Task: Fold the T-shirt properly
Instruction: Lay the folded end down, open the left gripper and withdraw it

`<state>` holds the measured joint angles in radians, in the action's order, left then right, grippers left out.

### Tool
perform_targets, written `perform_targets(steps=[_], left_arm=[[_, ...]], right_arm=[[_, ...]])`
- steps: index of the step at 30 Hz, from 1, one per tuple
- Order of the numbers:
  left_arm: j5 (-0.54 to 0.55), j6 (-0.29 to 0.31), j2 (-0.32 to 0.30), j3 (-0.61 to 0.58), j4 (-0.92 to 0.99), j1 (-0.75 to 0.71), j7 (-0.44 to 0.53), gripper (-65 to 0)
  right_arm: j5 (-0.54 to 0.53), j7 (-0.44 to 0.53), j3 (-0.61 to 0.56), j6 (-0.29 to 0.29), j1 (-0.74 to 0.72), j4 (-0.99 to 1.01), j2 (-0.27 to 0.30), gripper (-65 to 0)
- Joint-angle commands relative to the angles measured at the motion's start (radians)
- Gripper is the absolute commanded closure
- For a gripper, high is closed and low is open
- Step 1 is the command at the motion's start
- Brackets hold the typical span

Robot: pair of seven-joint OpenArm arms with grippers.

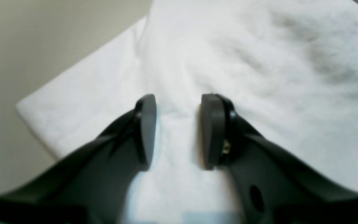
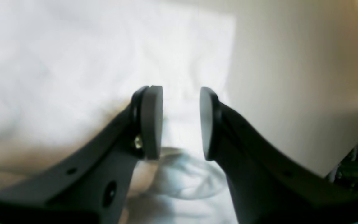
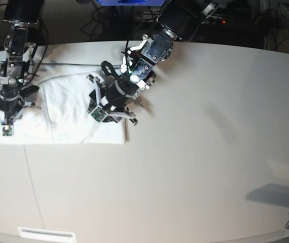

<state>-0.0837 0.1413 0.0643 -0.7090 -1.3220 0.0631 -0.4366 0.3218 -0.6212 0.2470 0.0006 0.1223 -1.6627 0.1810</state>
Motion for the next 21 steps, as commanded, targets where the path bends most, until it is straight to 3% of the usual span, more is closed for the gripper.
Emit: perform_targets(steps=[1, 6, 10, 14, 19, 21], left_arm=[[-0.061, -0.012, -0.025, 0.021, 0.002, -0.003, -0.087, -24.2], [-0.074, -0.012, -0.054, 0.093, -0.003, -0.013, -0.135, -24.0], [-0.069, -0.012, -0.114, 0.111, -0.043, -0.018, -0.141, -24.0], [-0.066, -0.012, -0.174, 0.113, -0.095, -0.024, -0.144, -24.0], [-0.066, -0.012, -0.217, 0.154, -0.150, -0.053, -0.144, -24.0], [-0.067, -0.012, -0.217, 0.197, -0.179, -0.062, -0.144, -24.0]], right_arm=[[0.010, 0.014, 0.007, 0.009, -0.009, -0.037, 0.012, -19.9], [0.009, 0.001, 0.012, 0.009, -0.016, -0.070, 0.018, -20.2], [0.004, -0.015, 0.094, -0.004, -0.036, -0.070, 0.012, -20.2], [-0.046, -0.036, 0.176, -0.161, -0.043, -0.072, 0.010, -20.2], [-0.287, -0.205, 0.308, -0.460, -0.075, -0.072, 0.025, -20.2], [-0.370, -0.276, 0.341, -0.552, -0.085, -0.072, 0.048, -20.2]])
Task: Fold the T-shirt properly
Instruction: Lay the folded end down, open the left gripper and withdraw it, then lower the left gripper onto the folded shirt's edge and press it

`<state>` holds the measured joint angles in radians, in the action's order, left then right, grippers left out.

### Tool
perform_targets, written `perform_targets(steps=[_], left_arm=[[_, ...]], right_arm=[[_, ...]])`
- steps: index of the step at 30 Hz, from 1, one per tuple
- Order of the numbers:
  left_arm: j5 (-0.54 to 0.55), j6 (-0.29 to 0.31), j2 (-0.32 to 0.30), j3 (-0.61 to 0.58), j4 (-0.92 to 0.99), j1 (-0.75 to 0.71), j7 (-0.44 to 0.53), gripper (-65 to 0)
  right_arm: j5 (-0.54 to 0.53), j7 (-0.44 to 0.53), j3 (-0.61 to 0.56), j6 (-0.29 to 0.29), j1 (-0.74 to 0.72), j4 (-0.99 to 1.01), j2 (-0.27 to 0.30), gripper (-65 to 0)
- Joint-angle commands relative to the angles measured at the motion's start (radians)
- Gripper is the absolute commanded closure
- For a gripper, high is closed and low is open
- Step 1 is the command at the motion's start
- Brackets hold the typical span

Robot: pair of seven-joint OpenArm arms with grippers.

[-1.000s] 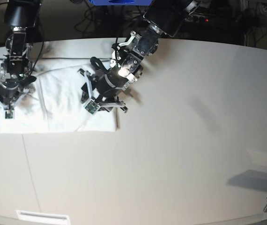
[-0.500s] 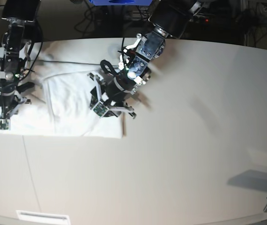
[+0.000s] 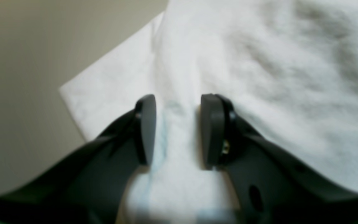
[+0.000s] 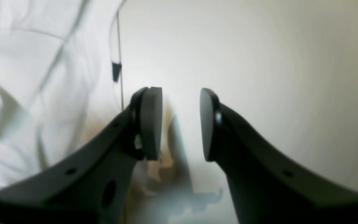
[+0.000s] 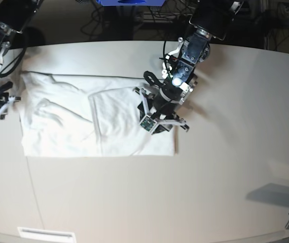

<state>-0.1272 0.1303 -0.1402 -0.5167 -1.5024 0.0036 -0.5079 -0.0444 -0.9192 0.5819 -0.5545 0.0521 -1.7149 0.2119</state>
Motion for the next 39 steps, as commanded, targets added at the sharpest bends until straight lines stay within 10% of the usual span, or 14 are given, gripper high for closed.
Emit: perform_targets(steps=[1, 11, 17, 25, 28, 39], left_arm=[[-0.024, -0.001, -0.014, 0.030, -0.019, -0.006, -0.073, -24.0], [-0.022, 0.001, -0.008, 0.089, -0.182, 0.025, -0.122, -24.7], [-0.029, 0.001, 0.015, 0.102, -0.286, 0.023, -0.188, -24.7], [-0.021, 0.001, 0.003, 0.346, -0.350, -0.106, -0.255, -23.5], [-0.019, 0.002, 0.007, 0.438, -0.387, -0.159, -0.255, -14.1], [0.455, 0.004, -0.002, 0.738, -0.304, -0.153, -0.308, 0.0]], right_arm=[[-0.047, -0.016, 0.016, -0.032, -0.025, -0.020, 0.030, -20.2], [-0.361, -0.286, 0.020, -0.124, -0.094, -0.020, 0.085, -46.6], [-0.570, -0.363, 0.020, -0.126, -0.131, 0.033, 0.088, -47.4], [-0.892, -0.369, 0.013, -0.120, -0.182, 0.385, 0.231, -47.4], [-0.897, -0.340, 0.010, -0.120, -0.182, 0.422, 0.252, -47.4], [-0.895, -0.338, 0.008, -0.042, -0.174, 0.422, 0.251, -47.4]])
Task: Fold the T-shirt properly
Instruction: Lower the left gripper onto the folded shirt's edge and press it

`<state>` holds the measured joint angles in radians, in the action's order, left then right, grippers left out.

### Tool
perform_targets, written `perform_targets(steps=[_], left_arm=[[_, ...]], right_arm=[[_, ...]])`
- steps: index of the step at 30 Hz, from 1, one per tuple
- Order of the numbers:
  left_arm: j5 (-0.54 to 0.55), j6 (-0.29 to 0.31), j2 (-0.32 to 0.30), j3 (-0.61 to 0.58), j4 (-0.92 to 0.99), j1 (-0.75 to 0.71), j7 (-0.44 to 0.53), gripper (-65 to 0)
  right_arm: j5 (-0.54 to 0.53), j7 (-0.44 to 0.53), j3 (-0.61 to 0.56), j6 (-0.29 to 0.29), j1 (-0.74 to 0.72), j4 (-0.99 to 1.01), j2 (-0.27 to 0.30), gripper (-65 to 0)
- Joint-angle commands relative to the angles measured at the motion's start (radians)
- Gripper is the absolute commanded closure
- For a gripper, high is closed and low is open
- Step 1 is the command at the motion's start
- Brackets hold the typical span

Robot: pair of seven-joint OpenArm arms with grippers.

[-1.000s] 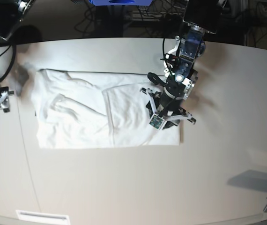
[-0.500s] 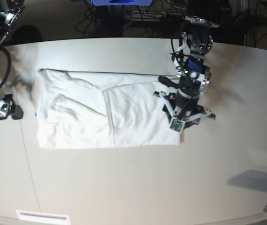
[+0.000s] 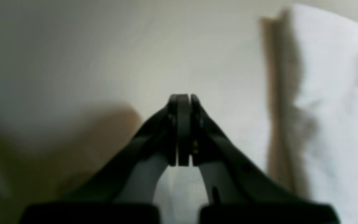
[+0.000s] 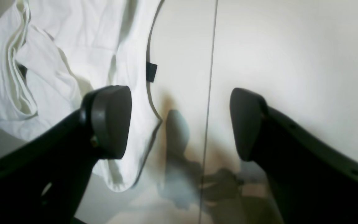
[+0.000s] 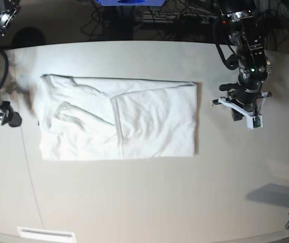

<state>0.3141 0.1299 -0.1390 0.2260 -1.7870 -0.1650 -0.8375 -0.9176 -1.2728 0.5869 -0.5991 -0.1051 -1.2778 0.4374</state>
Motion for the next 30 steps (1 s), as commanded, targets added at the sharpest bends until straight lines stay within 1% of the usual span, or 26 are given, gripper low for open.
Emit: perform_targets(steps=[1, 4, 7, 11, 17, 20, 25, 30], left_arm=[[0.027, 0.004, -0.012, 0.000, -0.001, 0.026, 0.022, 0.0], [0.041, 0.004, -0.030, -0.001, 0.065, 0.049, 0.022, 0.0], [0.041, 0.006, -0.030, -0.001, 0.121, 0.097, 0.022, 0.0], [0.038, 0.080, -0.030, -0.061, 0.183, 0.149, 0.020, 0.0], [0.033, 0.081, -0.021, -0.170, 0.244, 0.176, -0.003, 0.0], [0.032, 0.081, -0.003, -0.173, 0.246, 0.170, -0.001, 0.0], [0.030, 0.081, -0.003, -0.187, 0.243, 0.173, -0.001, 0.0], [0.030, 0.080, -0.003, -0.276, 0.238, 0.180, -0.001, 0.0]], right_arm=[[-0.022, 0.015, 0.003, 0.006, -0.017, -0.015, 0.025, -47.4], [-0.022, 0.015, 0.003, 0.008, -0.014, -0.015, 0.025, -47.0], [-0.022, 0.015, 0.003, 0.008, 0.002, -0.018, 0.025, -47.0], [-0.022, 0.015, 0.003, 0.008, 0.006, -0.020, 0.025, -46.9], [-0.024, 0.015, 0.003, 0.008, 0.018, -0.021, 0.027, -46.9], [-0.024, 0.015, 0.003, 0.008, 0.020, -0.021, 0.027, -46.9], [-0.024, 0.015, 0.003, 0.008, 0.020, -0.021, 0.027, -46.9], [-0.024, 0.015, 0.003, 0.008, 0.020, -0.021, 0.025, -46.9]])
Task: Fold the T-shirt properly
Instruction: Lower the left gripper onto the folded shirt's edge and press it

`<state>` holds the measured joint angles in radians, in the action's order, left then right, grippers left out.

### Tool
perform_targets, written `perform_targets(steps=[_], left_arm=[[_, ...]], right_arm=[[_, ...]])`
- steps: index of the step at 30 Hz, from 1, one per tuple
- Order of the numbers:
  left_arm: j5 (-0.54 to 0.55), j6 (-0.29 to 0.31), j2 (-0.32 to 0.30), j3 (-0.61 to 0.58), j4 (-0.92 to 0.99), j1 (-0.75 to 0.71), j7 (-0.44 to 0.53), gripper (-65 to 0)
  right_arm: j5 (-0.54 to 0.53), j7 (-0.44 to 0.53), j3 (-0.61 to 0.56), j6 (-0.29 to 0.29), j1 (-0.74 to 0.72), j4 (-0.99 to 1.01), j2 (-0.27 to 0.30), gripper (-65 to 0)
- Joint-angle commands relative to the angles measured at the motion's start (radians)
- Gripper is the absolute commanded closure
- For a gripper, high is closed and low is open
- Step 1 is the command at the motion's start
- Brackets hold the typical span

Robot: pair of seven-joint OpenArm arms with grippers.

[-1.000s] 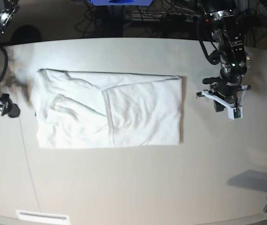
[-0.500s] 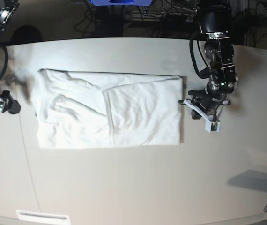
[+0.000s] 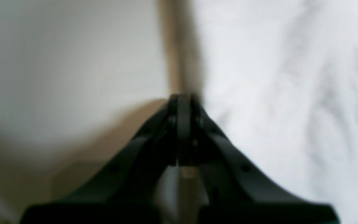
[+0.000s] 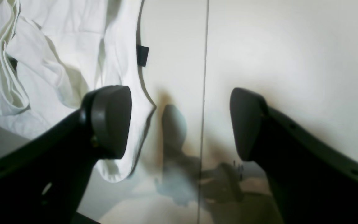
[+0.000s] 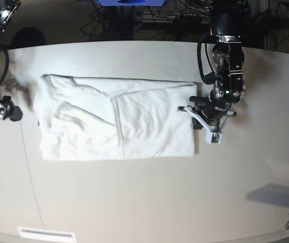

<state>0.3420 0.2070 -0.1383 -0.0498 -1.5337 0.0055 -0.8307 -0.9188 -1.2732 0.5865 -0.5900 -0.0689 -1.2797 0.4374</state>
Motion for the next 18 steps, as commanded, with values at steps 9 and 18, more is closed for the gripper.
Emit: perform_targets(steps=[9, 18], left_arm=[[0.002, 0.002, 0.039, -0.060, -0.009, 0.023, -0.006, 0.0], [0.002, 0.002, 0.072, -0.063, -0.009, 0.044, -0.011, 0.0]], right_arm=[[-0.023, 0.016, 0.003, -0.002, -0.018, -0.018, 0.025, -46.9], [-0.023, 0.023, -0.084, -0.002, -0.022, -0.018, 0.027, -46.9]])
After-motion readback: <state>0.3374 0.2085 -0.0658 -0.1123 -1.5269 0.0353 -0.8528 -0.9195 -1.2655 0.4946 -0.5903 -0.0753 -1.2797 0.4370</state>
